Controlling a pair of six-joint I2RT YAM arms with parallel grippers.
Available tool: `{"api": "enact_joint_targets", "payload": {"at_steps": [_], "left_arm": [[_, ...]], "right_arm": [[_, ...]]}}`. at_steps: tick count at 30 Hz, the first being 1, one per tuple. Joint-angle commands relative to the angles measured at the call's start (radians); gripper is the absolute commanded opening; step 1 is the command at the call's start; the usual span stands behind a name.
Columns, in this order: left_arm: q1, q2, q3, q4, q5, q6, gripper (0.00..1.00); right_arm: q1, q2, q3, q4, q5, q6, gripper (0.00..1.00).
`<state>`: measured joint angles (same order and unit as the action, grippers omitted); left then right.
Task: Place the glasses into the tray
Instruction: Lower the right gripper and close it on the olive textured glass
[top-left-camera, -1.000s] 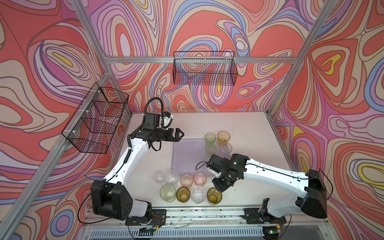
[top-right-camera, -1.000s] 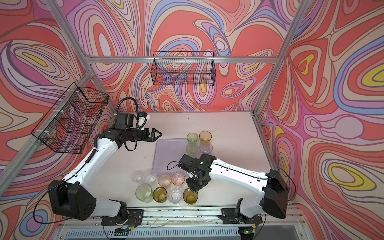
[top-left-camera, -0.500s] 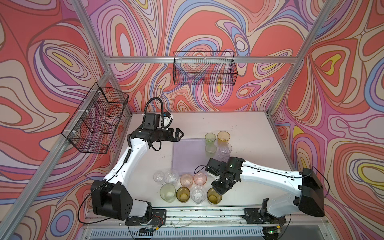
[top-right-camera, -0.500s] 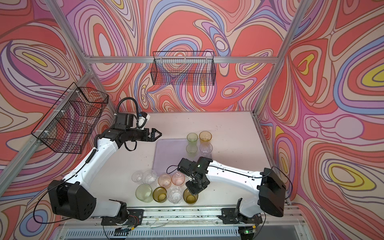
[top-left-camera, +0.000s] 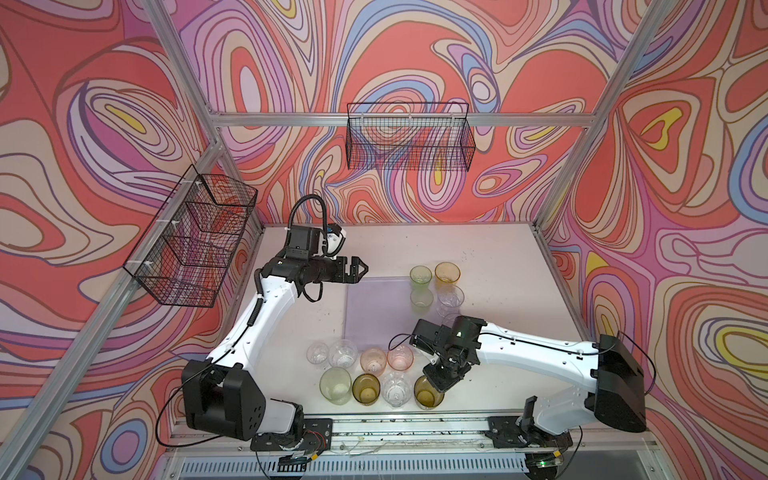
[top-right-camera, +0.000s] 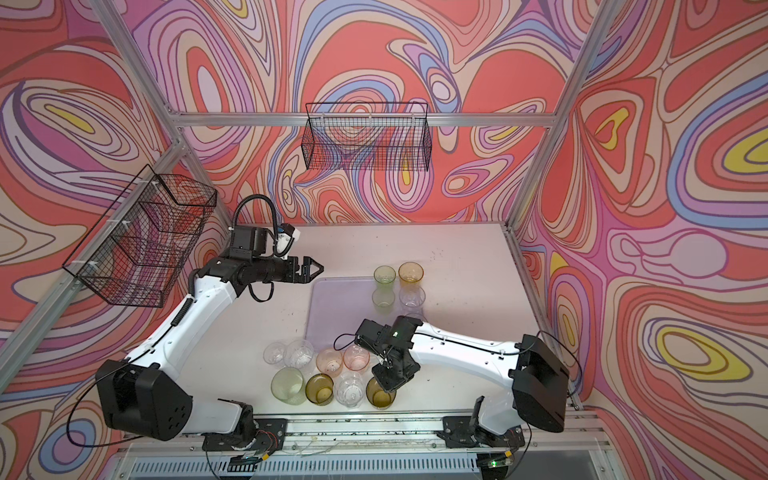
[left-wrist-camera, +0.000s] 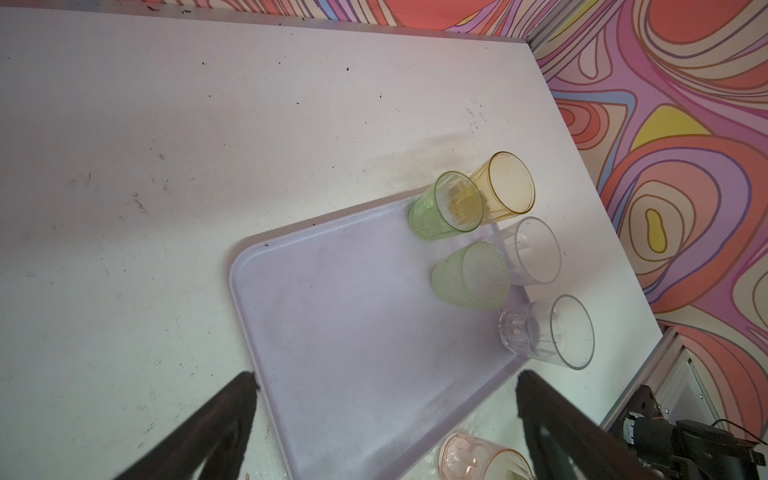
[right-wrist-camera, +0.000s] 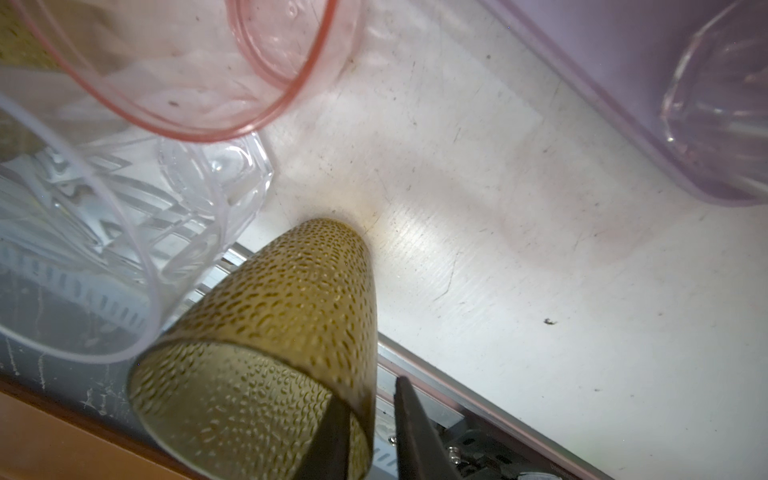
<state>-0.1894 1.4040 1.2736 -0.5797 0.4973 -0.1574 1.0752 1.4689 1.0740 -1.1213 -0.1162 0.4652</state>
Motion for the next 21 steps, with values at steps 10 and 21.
{"api": "enact_joint_targets", "payload": {"at_steps": [10, 21], "left_arm": [[-0.002, 0.009, 0.001, -0.002, 0.010, 0.012, 1.00], [-0.002, 0.010, 0.001, 0.001, 0.011, 0.009, 1.00]], "right_arm": [[0.008, 0.020, 0.000, -0.018, 0.032, 0.010, 0.16], [0.008, 0.017, 0.023, -0.050, 0.072, 0.001, 0.12]]}}
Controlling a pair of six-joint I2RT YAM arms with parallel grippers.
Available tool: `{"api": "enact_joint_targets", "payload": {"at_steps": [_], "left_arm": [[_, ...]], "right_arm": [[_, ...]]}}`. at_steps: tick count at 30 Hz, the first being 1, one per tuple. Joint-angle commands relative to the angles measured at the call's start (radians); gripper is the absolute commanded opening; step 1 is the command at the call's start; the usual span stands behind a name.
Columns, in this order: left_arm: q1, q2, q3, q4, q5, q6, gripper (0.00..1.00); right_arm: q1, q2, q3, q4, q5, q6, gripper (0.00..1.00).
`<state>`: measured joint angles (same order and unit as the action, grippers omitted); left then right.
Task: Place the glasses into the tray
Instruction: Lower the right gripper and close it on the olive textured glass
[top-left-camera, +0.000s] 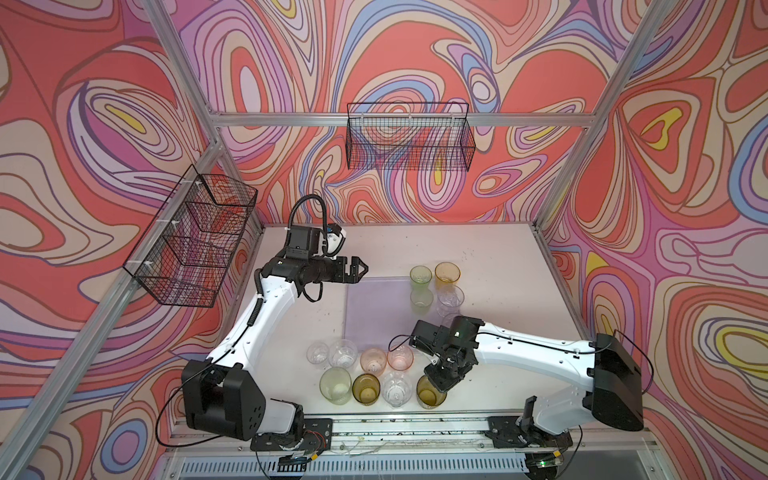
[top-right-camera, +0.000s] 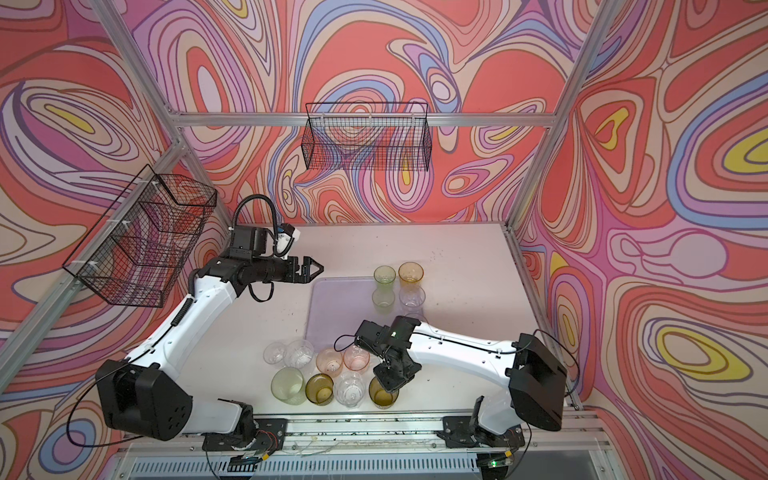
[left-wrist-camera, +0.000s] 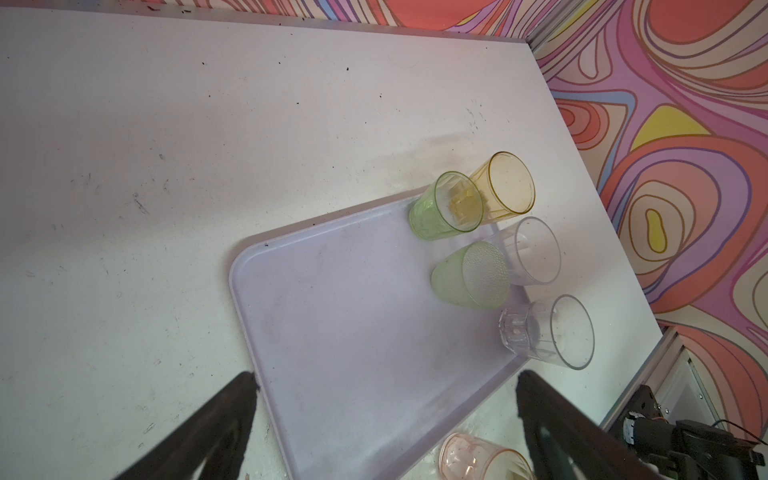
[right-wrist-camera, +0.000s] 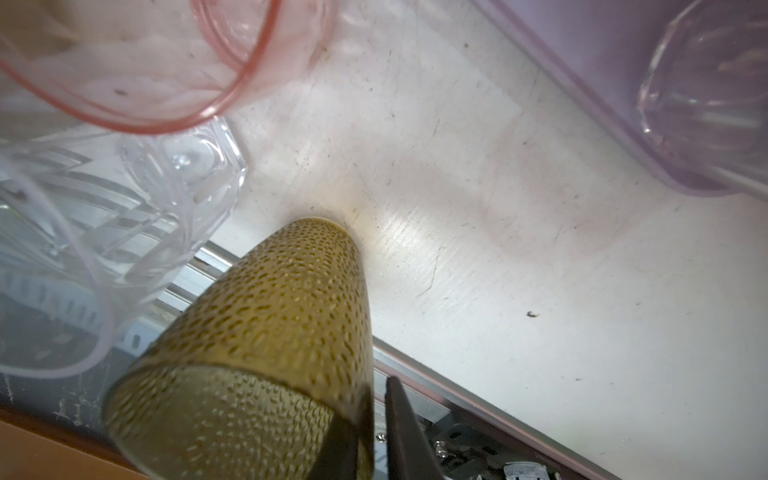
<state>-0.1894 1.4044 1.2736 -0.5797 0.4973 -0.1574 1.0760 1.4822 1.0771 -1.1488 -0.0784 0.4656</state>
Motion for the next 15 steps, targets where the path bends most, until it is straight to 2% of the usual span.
{"api": "enact_joint_targets", "payload": {"at_steps": [1, 9, 15], "left_arm": [[-0.003, 0.011, 0.003, 0.002, 0.012, 0.009, 1.00], [-0.002, 0.013, 0.004, 0.001, 0.014, 0.009, 1.00], [-0.002, 0.010, 0.003, 0.001, 0.012, 0.010, 1.00]], "right_arm": [[0.007, 0.003, 0.021, -0.025, 0.038, -0.002, 0.11], [0.007, 0.001, 0.041, -0.030, 0.047, -0.008, 0.00], [0.008, -0.006, 0.084, -0.072, 0.085, -0.010, 0.00]]}}
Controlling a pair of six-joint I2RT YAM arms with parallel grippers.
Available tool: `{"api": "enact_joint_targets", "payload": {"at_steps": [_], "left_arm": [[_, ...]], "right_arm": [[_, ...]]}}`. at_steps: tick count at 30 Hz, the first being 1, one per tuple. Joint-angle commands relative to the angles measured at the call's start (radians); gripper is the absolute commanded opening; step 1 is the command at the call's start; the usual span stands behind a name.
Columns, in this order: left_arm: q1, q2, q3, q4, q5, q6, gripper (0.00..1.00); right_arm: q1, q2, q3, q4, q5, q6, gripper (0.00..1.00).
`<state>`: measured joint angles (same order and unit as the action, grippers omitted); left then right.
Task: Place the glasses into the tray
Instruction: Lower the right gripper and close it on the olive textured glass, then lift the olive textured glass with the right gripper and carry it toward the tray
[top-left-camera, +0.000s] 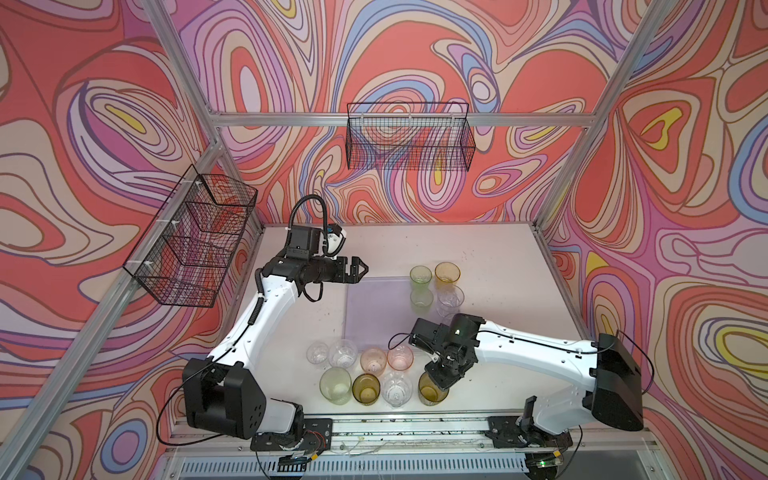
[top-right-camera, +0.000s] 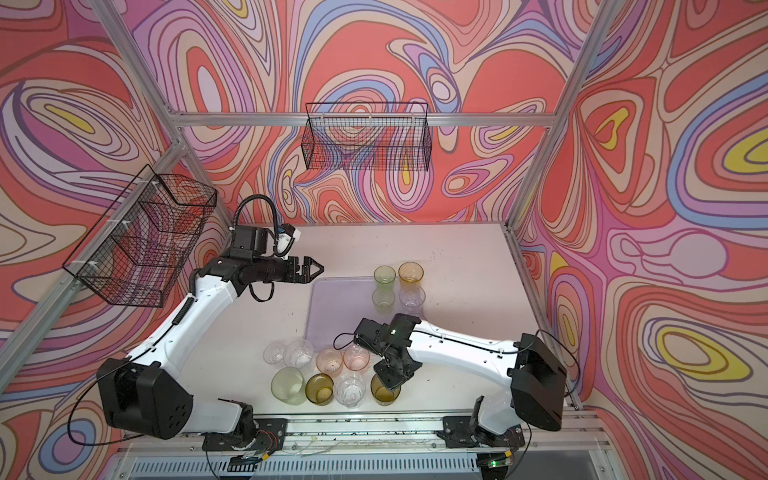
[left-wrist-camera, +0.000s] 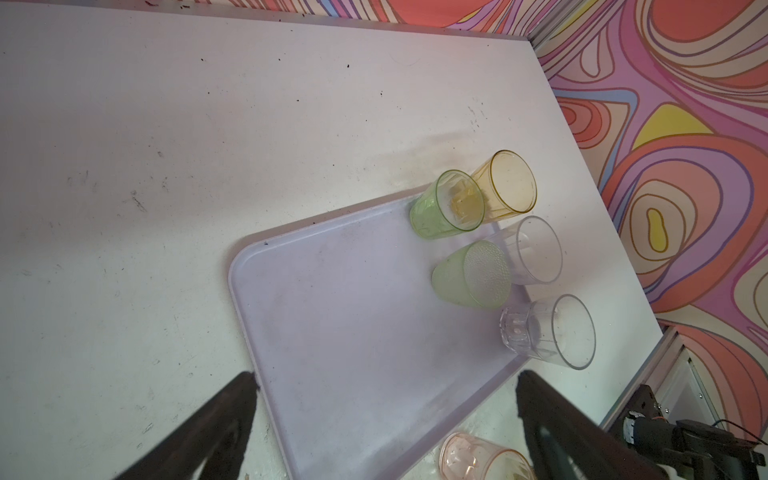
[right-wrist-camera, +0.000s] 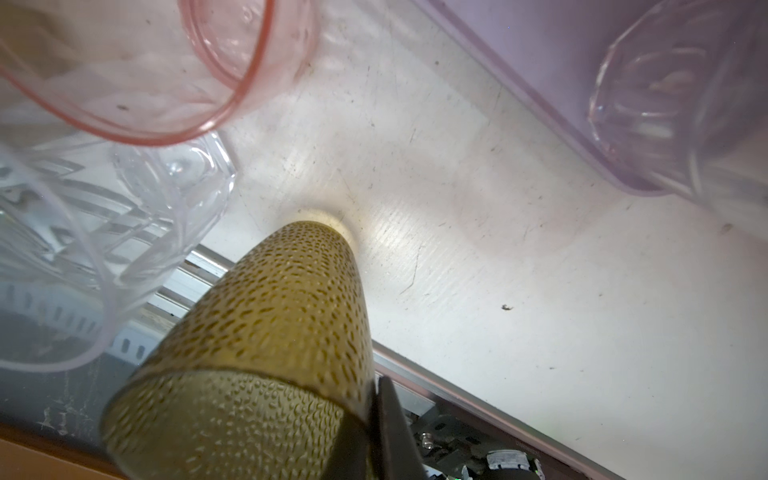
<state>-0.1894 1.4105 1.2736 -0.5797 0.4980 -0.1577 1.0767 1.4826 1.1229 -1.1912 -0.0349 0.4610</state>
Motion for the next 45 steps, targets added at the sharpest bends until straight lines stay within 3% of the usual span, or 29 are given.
{"api": "enact_joint_targets", "payload": {"at_steps": [1, 7, 18, 45], "left_arm": [[-0.002, 0.005, 0.004, 0.001, 0.013, 0.009, 1.00], [-0.002, 0.004, 0.004, 0.002, 0.011, 0.009, 1.00], [-0.002, -0.001, 0.001, 0.000, 0.013, 0.010, 1.00], [-0.002, -0.012, -0.002, 0.002, 0.007, 0.015, 1.00]], "right_arm": [[0.006, -0.009, 0.049, -0.044, 0.066, -0.002, 0.00], [0.002, -0.029, 0.086, -0.078, 0.141, 0.016, 0.00], [-0.040, -0.001, 0.161, -0.141, 0.175, 0.011, 0.00], [-0.249, 0.109, 0.359, -0.070, 0.201, -0.238, 0.00]]}}
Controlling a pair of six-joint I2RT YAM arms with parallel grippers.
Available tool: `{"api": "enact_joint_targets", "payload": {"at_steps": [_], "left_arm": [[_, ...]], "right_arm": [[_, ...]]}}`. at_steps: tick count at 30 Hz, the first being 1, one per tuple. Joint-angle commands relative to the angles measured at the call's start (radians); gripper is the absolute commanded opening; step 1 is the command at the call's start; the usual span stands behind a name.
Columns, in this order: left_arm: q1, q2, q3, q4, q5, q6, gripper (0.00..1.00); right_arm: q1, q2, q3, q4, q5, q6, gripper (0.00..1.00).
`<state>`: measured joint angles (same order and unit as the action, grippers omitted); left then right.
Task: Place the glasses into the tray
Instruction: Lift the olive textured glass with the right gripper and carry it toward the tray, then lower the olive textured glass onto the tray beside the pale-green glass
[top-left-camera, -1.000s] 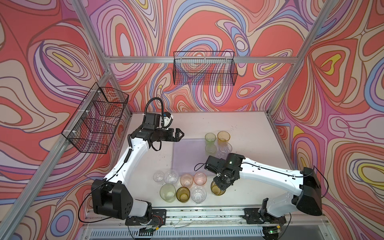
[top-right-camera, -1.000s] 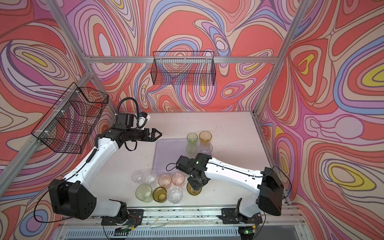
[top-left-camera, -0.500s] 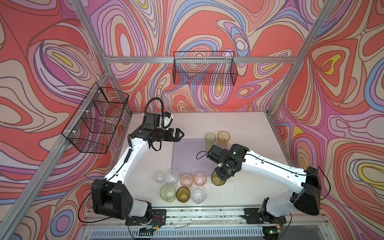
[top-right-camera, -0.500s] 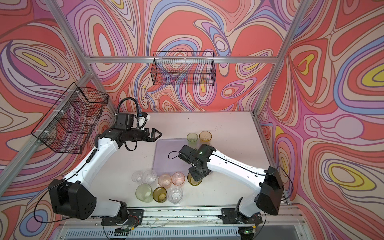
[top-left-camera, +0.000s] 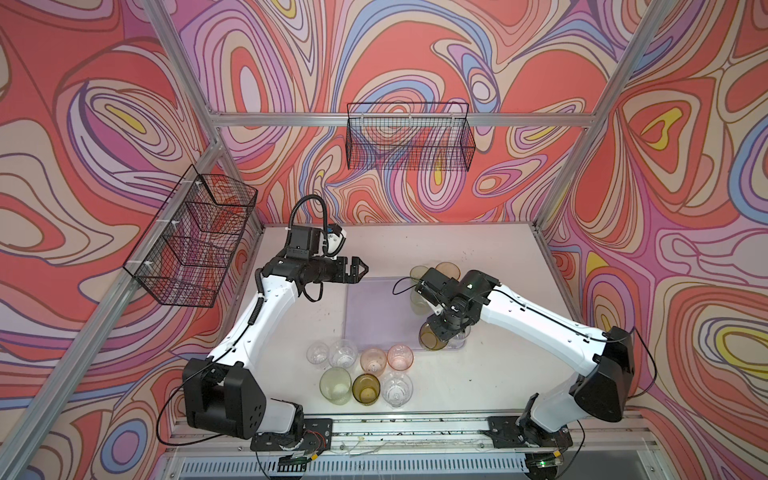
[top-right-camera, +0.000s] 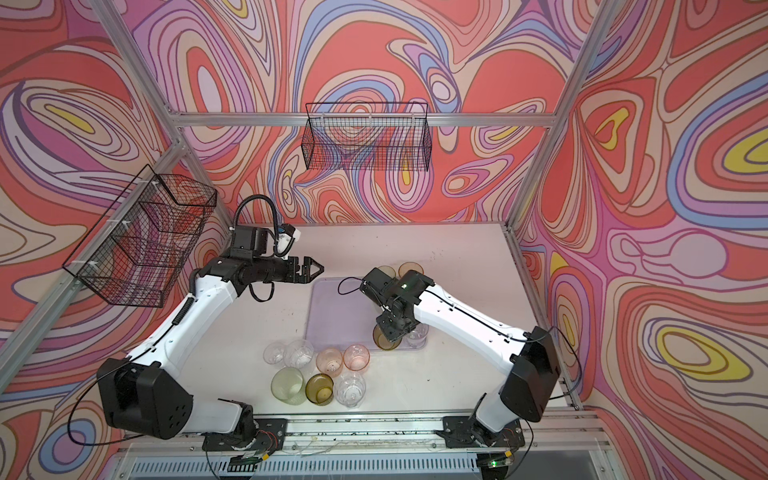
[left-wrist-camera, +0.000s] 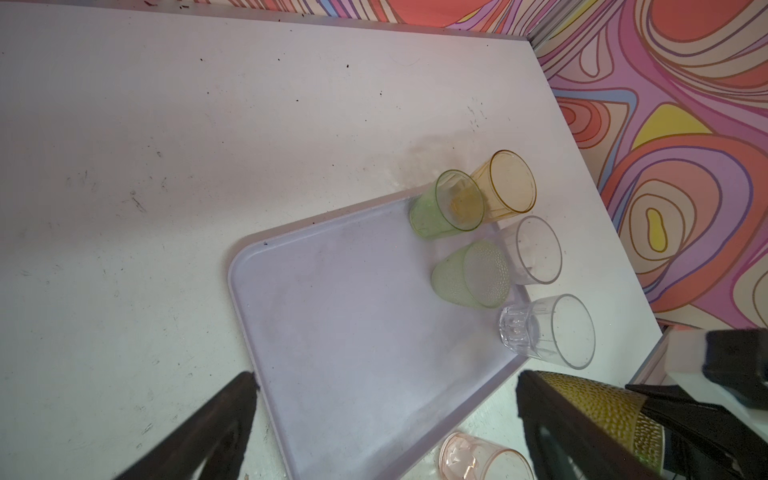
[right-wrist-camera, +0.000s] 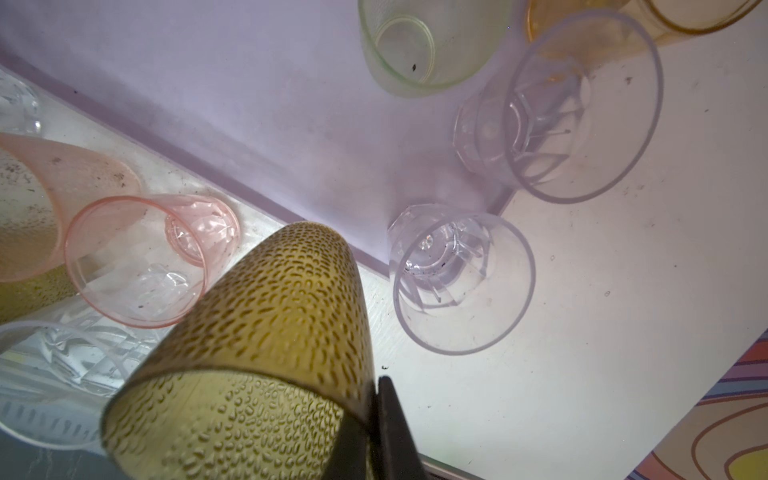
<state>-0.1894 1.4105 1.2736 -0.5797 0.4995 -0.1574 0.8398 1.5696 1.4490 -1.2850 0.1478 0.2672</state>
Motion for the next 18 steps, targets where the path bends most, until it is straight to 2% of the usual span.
{"api": "enact_joint_targets", "payload": {"at_steps": [1, 6, 18], "left_arm": [[-0.003, -0.009, -0.001, 0.000, 0.007, 0.014, 1.00], [-0.002, -0.007, -0.002, 0.001, 0.008, 0.012, 1.00], [-0.002, -0.012, -0.002, 0.004, 0.016, 0.010, 1.00]], "right_arm": [[-0.018, 0.029, 0.038, 0.026, 0.017, -0.057, 0.00], [-0.048, 0.077, 0.075, 0.027, 0.008, -0.126, 0.00], [-0.104, 0.164, 0.121, 0.074, -0.064, -0.189, 0.00]]}}
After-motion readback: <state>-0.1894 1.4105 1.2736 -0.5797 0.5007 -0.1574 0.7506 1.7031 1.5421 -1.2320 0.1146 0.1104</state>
